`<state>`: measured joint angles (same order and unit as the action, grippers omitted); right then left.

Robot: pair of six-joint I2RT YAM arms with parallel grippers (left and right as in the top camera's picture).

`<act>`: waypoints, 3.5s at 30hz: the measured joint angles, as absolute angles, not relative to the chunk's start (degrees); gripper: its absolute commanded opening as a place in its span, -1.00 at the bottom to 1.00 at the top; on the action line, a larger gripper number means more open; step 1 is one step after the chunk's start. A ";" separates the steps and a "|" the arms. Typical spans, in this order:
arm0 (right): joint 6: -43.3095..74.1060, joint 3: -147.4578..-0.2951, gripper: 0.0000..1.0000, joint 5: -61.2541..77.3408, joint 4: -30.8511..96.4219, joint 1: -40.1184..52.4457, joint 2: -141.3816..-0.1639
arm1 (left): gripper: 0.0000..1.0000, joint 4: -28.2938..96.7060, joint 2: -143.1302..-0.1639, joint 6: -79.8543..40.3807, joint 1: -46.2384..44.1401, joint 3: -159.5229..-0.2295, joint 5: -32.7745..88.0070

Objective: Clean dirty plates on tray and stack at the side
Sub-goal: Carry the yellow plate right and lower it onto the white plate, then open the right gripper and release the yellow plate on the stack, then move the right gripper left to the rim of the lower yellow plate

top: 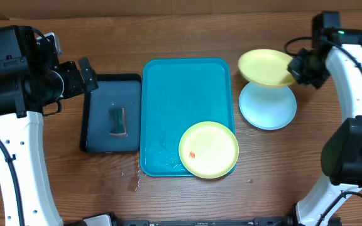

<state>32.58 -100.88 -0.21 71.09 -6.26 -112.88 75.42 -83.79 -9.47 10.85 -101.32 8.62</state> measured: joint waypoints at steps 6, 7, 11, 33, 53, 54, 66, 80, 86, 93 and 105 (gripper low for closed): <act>32.80 -97.19 -0.92 -0.14 73.12 -8.03 -112.88 | 1.00 75.42 -83.79 -9.47 10.85 -101.32 8.67; 32.77 -96.29 -0.92 -0.08 73.06 -7.90 -112.88 | 1.00 75.42 -83.79 -9.47 10.85 -101.32 8.73; 32.77 -92.40 -0.92 0.21 72.60 -7.42 -112.88 | 0.99 75.42 -83.79 -9.47 10.85 -101.32 8.78; 32.77 -85.84 -0.92 0.78 74.70 -7.14 -112.88 | 0.99 75.42 -83.79 -9.47 10.85 -101.32 8.78; 27.35 -85.67 0.76 5.54 79.66 -4.95 -112.88 | 1.00 75.42 -83.79 -9.47 10.85 -101.32 8.80; 26.46 -85.67 0.76 6.52 80.51 -4.08 -112.88 | 1.00 75.42 -83.79 -9.47 10.85 -101.32 8.78; 20.67 -85.67 0.76 10.11 86.87 9.56 -112.88 | 1.00 75.42 -83.79 -9.47 10.85 -101.32 8.78; 19.59 -79.05 0.67 10.11 82.89 19.40 -112.88 | 0.99 75.42 -83.79 -9.47 10.85 -101.32 8.80; 19.31 -78.98 0.32 10.13 79.92 22.50 -112.88 | 1.00 75.42 -83.79 -9.47 10.85 -101.32 8.78; 19.33 -78.96 -0.14 10.13 79.46 24.10 -112.88 | 0.99 75.42 -83.79 -9.47 10.85 -101.32 8.78; 19.14 -74.59 -0.68 10.07 75.57 24.10 -112.88 | 1.00 75.42 -83.79 -9.47 10.85 -101.32 8.78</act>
